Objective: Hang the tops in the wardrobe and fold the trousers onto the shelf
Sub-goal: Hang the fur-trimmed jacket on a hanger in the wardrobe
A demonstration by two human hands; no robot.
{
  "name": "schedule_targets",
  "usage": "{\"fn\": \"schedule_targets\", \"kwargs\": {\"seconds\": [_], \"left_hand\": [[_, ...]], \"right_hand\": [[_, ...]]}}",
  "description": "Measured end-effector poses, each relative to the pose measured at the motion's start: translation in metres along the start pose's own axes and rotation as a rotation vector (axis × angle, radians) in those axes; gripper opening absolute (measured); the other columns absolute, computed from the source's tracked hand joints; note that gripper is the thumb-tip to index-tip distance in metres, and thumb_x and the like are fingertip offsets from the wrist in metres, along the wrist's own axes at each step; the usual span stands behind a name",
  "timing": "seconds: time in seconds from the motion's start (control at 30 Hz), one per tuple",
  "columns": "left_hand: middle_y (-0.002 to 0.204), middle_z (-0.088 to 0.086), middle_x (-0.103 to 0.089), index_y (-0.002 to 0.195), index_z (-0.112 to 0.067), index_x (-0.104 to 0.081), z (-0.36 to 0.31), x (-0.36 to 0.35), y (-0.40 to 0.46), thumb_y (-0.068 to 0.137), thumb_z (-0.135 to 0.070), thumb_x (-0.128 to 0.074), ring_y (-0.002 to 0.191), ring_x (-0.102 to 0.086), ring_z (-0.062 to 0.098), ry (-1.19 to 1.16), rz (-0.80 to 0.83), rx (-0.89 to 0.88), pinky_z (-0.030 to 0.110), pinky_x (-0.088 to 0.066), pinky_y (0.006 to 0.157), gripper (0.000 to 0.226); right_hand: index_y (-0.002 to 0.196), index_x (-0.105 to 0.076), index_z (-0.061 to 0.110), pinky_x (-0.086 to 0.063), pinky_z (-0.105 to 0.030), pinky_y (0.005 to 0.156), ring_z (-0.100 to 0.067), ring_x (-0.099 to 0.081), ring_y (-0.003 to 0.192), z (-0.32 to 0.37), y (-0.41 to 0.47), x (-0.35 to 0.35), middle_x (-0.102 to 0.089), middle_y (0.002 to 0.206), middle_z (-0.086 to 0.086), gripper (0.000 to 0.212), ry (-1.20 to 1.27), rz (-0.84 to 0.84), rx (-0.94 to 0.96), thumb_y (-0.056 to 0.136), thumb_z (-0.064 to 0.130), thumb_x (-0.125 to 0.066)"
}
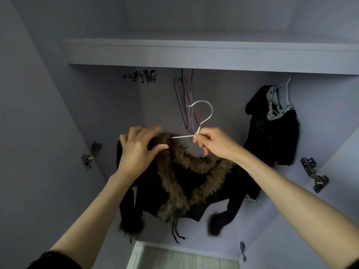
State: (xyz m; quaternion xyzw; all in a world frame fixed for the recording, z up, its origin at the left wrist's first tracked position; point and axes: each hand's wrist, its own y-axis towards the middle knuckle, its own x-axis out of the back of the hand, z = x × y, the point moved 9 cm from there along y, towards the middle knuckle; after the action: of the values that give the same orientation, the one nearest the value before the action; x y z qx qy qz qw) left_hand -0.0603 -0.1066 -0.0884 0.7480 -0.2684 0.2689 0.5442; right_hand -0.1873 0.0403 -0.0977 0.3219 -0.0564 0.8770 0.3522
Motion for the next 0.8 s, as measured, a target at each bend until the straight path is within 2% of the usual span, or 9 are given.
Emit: {"fn": "schedule_targets", "kwargs": {"seconds": [0.13,0.23,0.33,0.37,0.43,0.53,0.67,0.73,0.8], "left_hand": [[0.147,0.002,-0.036,0.147,-0.022,-0.025,0.075,-0.016,-0.037,0.086,-0.056,-0.044,0.136,-0.023,0.024,-0.248,0.132,0.499,0.048,-0.014,0.111,0.072],[0.139,0.002,-0.045,0.146,-0.019,-0.025,0.091,-0.041,-0.053,0.088,-0.04,-0.06,0.134,-0.033,0.025,-0.329,0.29,0.669,0.044,-0.012,0.113,0.072],[0.116,0.006,-0.062,0.117,-0.014,-0.058,0.088,-0.044,-0.045,0.089,-0.029,-0.064,0.116,-0.053,0.029,-0.346,0.249,0.645,0.047,-0.026,0.109,0.032],[0.108,0.007,-0.065,0.105,-0.013,-0.062,0.087,-0.045,-0.042,0.089,-0.026,-0.063,0.11,-0.057,0.029,-0.391,0.235,0.639,0.049,-0.032,0.106,0.021],[0.098,0.005,-0.068,0.094,-0.012,-0.065,0.083,-0.045,-0.036,0.09,-0.02,-0.063,0.103,-0.061,0.025,-0.493,0.238,0.615,0.041,-0.041,0.101,0.01],[0.093,0.0,-0.066,0.096,-0.009,-0.067,0.082,-0.037,-0.024,0.091,-0.014,-0.059,0.095,-0.062,0.019,-0.535,0.191,0.548,0.024,-0.042,0.084,0.01],[0.099,0.002,-0.064,0.108,-0.002,-0.067,0.084,-0.028,-0.009,0.093,-0.014,-0.057,0.097,-0.058,0.016,-0.496,0.099,0.516,0.021,-0.039,0.085,0.022],[0.106,0.008,-0.067,0.108,-0.006,-0.068,0.081,-0.037,-0.005,0.093,-0.015,-0.056,0.103,-0.059,0.022,-0.459,0.156,0.515,0.031,-0.039,0.098,0.021],[0.114,0.011,-0.065,0.11,-0.016,-0.067,0.077,-0.041,-0.003,0.096,-0.019,-0.052,0.111,-0.057,0.029,-0.314,0.191,0.509,0.041,-0.028,0.107,0.021]], "right_hand": [[0.074,-0.065,0.016,-0.048,-0.018,0.055,0.002,-0.047,0.043,-0.012,-0.004,0.032,-0.049,0.06,0.003,0.023,0.059,-0.11,0.011,0.094,0.013,-0.055],[0.075,-0.068,0.025,-0.042,-0.019,0.058,0.001,-0.044,0.051,-0.014,-0.006,0.051,-0.051,0.061,0.004,0.023,0.074,-0.135,0.04,0.093,0.017,-0.057],[0.081,-0.069,0.026,-0.038,-0.021,0.058,-0.005,-0.043,0.056,-0.016,-0.01,0.065,-0.048,0.058,0.01,0.018,0.059,-0.151,0.068,0.092,0.018,-0.058],[0.083,-0.069,0.024,-0.038,-0.021,0.058,-0.006,-0.042,0.057,-0.019,-0.012,0.07,-0.046,0.057,0.01,0.016,0.053,-0.16,0.063,0.092,0.019,-0.058],[0.085,-0.071,0.017,-0.036,-0.021,0.056,-0.009,-0.039,0.056,-0.026,-0.015,0.08,-0.042,0.055,0.009,0.015,0.014,-0.167,0.051,0.093,0.02,-0.058],[0.084,-0.071,0.01,-0.03,-0.021,0.051,-0.01,-0.035,0.051,-0.04,-0.021,0.09,-0.041,0.053,0.006,0.019,-0.02,-0.138,0.011,0.094,0.016,-0.056],[0.074,-0.069,0.022,-0.028,-0.028,0.054,-0.012,-0.034,0.052,-0.051,-0.026,0.088,-0.041,0.053,0.005,0.022,-0.069,-0.092,-0.022,0.093,0.018,-0.057],[0.073,-0.068,0.027,-0.026,-0.03,0.056,-0.015,-0.033,0.054,-0.047,-0.024,0.085,-0.041,0.056,0.001,0.024,-0.083,-0.091,-0.013,0.093,0.021,-0.058],[0.071,-0.068,0.029,-0.029,-0.025,0.052,-0.01,-0.035,0.051,-0.04,-0.02,0.087,-0.044,0.054,0.009,0.025,-0.068,-0.123,-0.006,0.093,0.022,-0.057]]}}
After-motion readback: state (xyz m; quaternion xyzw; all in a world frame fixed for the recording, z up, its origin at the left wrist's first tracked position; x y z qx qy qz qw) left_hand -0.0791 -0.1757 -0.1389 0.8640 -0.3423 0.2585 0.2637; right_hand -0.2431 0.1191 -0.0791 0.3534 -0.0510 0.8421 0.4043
